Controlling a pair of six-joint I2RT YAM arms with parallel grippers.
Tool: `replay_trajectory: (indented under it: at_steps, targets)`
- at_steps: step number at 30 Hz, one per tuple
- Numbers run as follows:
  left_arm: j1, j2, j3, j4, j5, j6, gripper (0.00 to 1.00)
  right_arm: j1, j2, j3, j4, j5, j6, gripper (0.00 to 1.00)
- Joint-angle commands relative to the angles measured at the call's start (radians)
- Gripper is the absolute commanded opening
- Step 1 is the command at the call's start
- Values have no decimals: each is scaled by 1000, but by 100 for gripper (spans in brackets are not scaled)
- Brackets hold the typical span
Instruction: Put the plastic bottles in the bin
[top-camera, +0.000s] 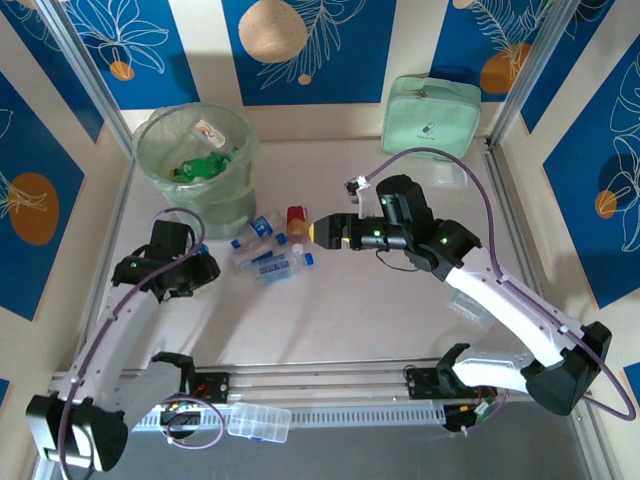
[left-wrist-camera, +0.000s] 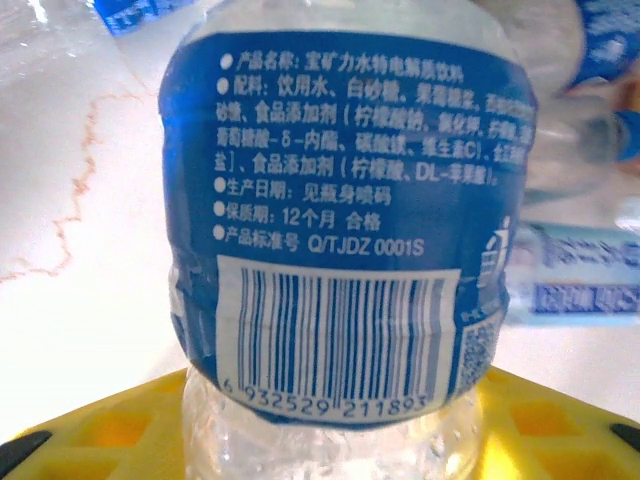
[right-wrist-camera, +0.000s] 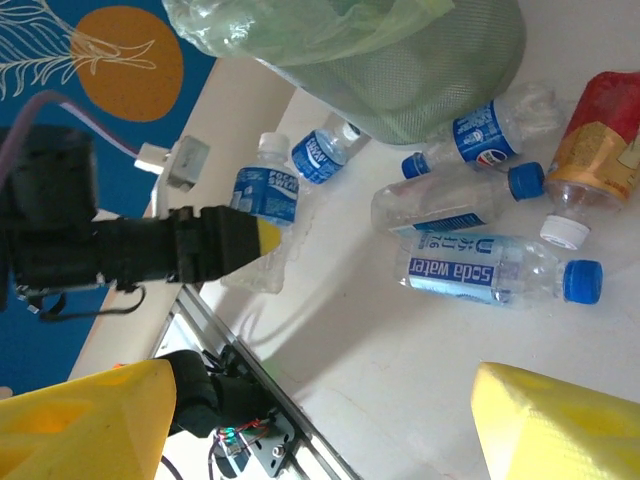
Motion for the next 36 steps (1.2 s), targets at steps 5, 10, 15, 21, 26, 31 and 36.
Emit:
replay_trajectory:
  at_steps: [5,10,15,21,26,31,36]
  targets:
    - [-124,-98,69,-58,35,-72,31,92,-3,58,-133,161,121,78]
    - [-189,-117,68,-3,78,-80,25,132,-12,48,-157,234,157,78]
    - [-215,-123,102,-3,55,-57,25,130,-1,75,-176,257,124,79]
    - [-260,-95,204,-21,-26,-22,25,22,72,104,-123,191,54,79]
    - [-327,-13,340,-76,-123,31,25,-20,132,98,-38,191,-19,79]
    - [-343,105,545,-129,-239,94,25,-19,138,60,-9,229,-118,79]
    - [-340,262,773,-149,-311,146,26,-23,71,-45,71,231,-143,80]
